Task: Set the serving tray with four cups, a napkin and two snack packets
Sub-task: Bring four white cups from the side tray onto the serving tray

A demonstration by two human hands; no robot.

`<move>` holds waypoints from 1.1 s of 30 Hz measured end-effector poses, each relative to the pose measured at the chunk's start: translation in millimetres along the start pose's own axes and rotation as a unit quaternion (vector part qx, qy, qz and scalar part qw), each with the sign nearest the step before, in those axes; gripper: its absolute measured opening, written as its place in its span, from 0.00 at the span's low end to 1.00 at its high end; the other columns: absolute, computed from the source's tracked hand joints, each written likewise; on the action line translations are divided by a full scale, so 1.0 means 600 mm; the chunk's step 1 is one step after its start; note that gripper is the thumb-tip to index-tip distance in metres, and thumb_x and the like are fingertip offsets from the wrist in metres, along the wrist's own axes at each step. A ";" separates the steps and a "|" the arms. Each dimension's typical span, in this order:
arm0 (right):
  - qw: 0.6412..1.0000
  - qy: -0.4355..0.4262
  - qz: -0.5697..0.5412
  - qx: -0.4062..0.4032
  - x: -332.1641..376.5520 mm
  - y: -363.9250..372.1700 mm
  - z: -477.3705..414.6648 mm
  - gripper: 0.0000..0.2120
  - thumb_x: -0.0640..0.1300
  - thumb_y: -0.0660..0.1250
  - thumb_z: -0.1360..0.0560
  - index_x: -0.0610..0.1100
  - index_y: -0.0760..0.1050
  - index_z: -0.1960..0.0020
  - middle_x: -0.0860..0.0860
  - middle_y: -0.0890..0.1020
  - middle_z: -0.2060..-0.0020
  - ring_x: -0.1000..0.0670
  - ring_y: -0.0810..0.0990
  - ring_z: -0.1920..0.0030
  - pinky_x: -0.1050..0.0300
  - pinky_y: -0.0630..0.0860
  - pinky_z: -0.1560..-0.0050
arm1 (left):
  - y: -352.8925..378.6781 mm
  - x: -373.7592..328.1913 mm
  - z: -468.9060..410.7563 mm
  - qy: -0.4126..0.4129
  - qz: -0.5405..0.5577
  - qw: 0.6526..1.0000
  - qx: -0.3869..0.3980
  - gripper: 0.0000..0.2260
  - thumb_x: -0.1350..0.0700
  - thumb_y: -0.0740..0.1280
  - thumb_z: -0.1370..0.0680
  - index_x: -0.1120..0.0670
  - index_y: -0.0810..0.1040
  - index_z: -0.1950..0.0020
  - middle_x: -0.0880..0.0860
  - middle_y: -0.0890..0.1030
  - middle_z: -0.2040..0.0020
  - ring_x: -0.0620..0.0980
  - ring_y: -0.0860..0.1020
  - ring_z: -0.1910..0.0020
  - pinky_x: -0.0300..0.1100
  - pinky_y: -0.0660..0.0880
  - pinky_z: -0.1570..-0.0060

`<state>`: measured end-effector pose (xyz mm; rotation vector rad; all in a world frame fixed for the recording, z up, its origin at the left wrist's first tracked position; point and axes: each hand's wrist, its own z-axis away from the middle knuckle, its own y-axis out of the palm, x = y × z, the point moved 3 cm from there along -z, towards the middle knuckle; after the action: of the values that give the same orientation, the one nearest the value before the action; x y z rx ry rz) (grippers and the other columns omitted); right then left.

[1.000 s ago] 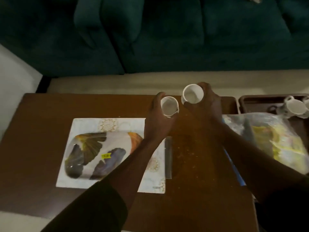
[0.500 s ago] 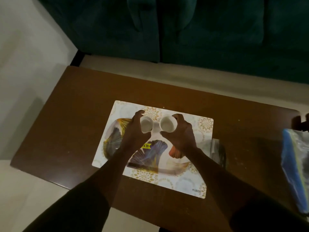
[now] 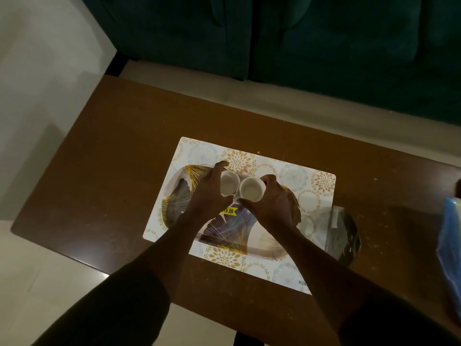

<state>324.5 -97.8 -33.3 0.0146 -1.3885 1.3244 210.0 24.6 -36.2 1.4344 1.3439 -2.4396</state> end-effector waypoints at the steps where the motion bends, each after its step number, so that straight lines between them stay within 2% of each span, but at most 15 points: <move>1: 1.000 0.001 -0.002 0.000 -0.001 0.002 0.001 0.37 0.58 0.78 0.38 0.43 0.68 0.37 0.46 0.81 0.46 0.48 0.81 0.50 0.59 0.76 0.58 | -0.001 0.000 0.000 0.005 -0.004 1.000 0.005 0.37 0.59 0.77 0.33 0.54 0.63 0.28 0.56 0.78 0.37 0.54 0.78 0.42 0.40 0.72 0.49; 6: 0.999 -0.029 0.018 0.026 -0.004 0.004 0.001 0.33 0.55 0.77 0.35 0.43 0.68 0.37 0.47 0.80 0.45 0.49 0.80 0.49 0.59 0.73 0.57 | -0.009 0.004 -0.003 0.016 -0.049 0.996 0.076 0.36 0.56 0.76 0.31 0.53 0.64 0.26 0.56 0.74 0.31 0.54 0.74 0.34 0.42 0.71 0.42; 9: 0.990 -0.105 0.068 0.065 0.006 -0.005 -0.003 0.32 0.43 0.75 0.33 0.44 0.69 0.31 0.45 0.75 0.36 0.44 0.75 0.38 0.51 0.75 0.45 | -0.022 0.009 0.002 0.027 -0.147 0.987 0.058 0.32 0.43 0.75 0.32 0.48 0.70 0.30 0.51 0.73 0.32 0.51 0.74 0.35 0.42 0.70 0.51; 10: 0.984 -0.124 0.096 0.080 0.009 -0.010 -0.004 0.34 0.40 0.74 0.33 0.45 0.68 0.29 0.45 0.72 0.32 0.43 0.71 0.34 0.47 0.74 0.41 | -0.028 0.010 0.007 0.025 -0.174 0.984 0.035 0.33 0.39 0.75 0.33 0.48 0.70 0.32 0.51 0.73 0.33 0.51 0.74 0.37 0.42 0.69 0.53; 12: 0.982 -0.119 0.127 0.076 0.011 -0.022 -0.005 0.37 0.41 0.74 0.35 0.47 0.65 0.28 0.47 0.69 0.30 0.42 0.68 0.32 0.44 0.73 0.40 | -0.036 0.014 0.019 0.045 -0.200 0.978 0.023 0.39 0.35 0.75 0.36 0.49 0.68 0.30 0.52 0.70 0.31 0.53 0.74 0.35 0.45 0.72 0.52; 13: 0.985 -0.103 0.127 0.059 0.010 -0.027 -0.005 0.37 0.43 0.74 0.36 0.48 0.65 0.29 0.48 0.69 0.31 0.42 0.68 0.33 0.45 0.72 0.41 | -0.035 0.015 0.024 0.068 -0.211 0.974 0.039 0.42 0.36 0.76 0.36 0.48 0.65 0.28 0.53 0.68 0.28 0.55 0.71 0.33 0.48 0.73 0.49; 15: 0.984 -0.085 0.151 0.030 0.014 -0.030 -0.001 0.36 0.50 0.74 0.36 0.48 0.66 0.31 0.48 0.69 0.33 0.44 0.69 0.35 0.48 0.71 0.43 | -0.032 0.015 0.034 0.114 -0.239 0.961 0.079 0.42 0.46 0.78 0.34 0.44 0.61 0.25 0.52 0.62 0.24 0.56 0.68 0.29 0.47 0.72 0.48; 18: 0.972 -0.097 0.210 0.046 0.025 -0.018 0.003 0.37 0.61 0.74 0.35 0.50 0.66 0.31 0.47 0.68 0.35 0.46 0.70 0.37 0.49 0.75 0.45 | -0.031 0.016 0.037 0.129 -0.235 0.962 0.059 0.35 0.63 0.72 0.31 0.44 0.66 0.28 0.48 0.66 0.26 0.54 0.73 0.32 0.43 0.69 0.51; 19: 0.971 -0.098 0.212 0.057 0.029 -0.015 0.003 0.35 0.59 0.74 0.34 0.51 0.66 0.31 0.46 0.67 0.36 0.46 0.70 0.37 0.50 0.76 0.46 | -0.033 0.016 0.037 0.102 -0.226 0.968 0.041 0.31 0.62 0.71 0.30 0.45 0.67 0.29 0.48 0.68 0.28 0.54 0.75 0.35 0.45 0.72 0.49; 21: 0.972 -0.101 0.197 0.077 0.032 -0.013 0.002 0.32 0.50 0.75 0.32 0.52 0.67 0.31 0.46 0.66 0.35 0.45 0.70 0.37 0.51 0.77 0.48 | -0.036 0.016 0.036 0.022 -0.217 0.976 0.006 0.28 0.53 0.73 0.29 0.50 0.69 0.31 0.52 0.72 0.32 0.58 0.78 0.40 0.50 0.76 0.48; 24: 0.968 -0.136 0.191 0.085 0.034 -0.015 0.008 0.31 0.42 0.74 0.33 0.54 0.70 0.32 0.48 0.65 0.30 0.44 0.67 0.35 0.51 0.75 0.47 | -0.038 0.008 0.036 -0.054 -0.192 0.979 -0.039 0.35 0.42 0.76 0.33 0.58 0.69 0.34 0.59 0.74 0.39 0.60 0.77 0.44 0.50 0.76 0.51; 26: 0.976 -0.125 0.176 0.036 0.030 -0.017 0.023 0.31 0.43 0.74 0.34 0.52 0.70 0.33 0.48 0.65 0.30 0.44 0.68 0.35 0.50 0.74 0.45 | -0.033 0.004 0.042 -0.034 -0.181 0.982 -0.045 0.38 0.45 0.77 0.33 0.57 0.67 0.29 0.59 0.73 0.35 0.59 0.76 0.40 0.47 0.75 0.48; 29: 0.988 -0.051 0.125 -0.069 0.018 -0.009 0.052 0.33 0.53 0.76 0.36 0.46 0.70 0.35 0.45 0.70 0.37 0.45 0.70 0.38 0.51 0.70 0.43 | -0.026 0.010 0.046 -0.016 -0.180 0.983 -0.016 0.34 0.56 0.73 0.28 0.52 0.64 0.24 0.56 0.71 0.30 0.56 0.74 0.35 0.36 0.64 0.43; 31: 0.995 -0.008 0.063 -0.081 0.010 0.000 0.059 0.36 0.54 0.77 0.36 0.43 0.69 0.34 0.43 0.71 0.38 0.45 0.70 0.37 0.54 0.67 0.42 | -0.023 0.013 0.039 -0.029 -0.138 0.990 -0.005 0.31 0.59 0.73 0.28 0.52 0.67 0.26 0.55 0.74 0.33 0.55 0.74 0.35 0.34 0.63 0.46; 33: 0.997 -0.003 0.034 -0.063 0.006 0.006 0.052 0.35 0.52 0.76 0.33 0.42 0.67 0.31 0.43 0.72 0.37 0.45 0.71 0.37 0.57 0.68 0.43 | -0.017 0.005 0.032 -0.016 -0.105 0.994 -0.008 0.31 0.54 0.77 0.31 0.54 0.72 0.31 0.54 0.78 0.38 0.53 0.76 0.39 0.36 0.66 0.50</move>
<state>299.8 -115.1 -24.1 -0.1147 -1.4878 1.2912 190.3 19.4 -27.7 1.3049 1.5778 -2.5556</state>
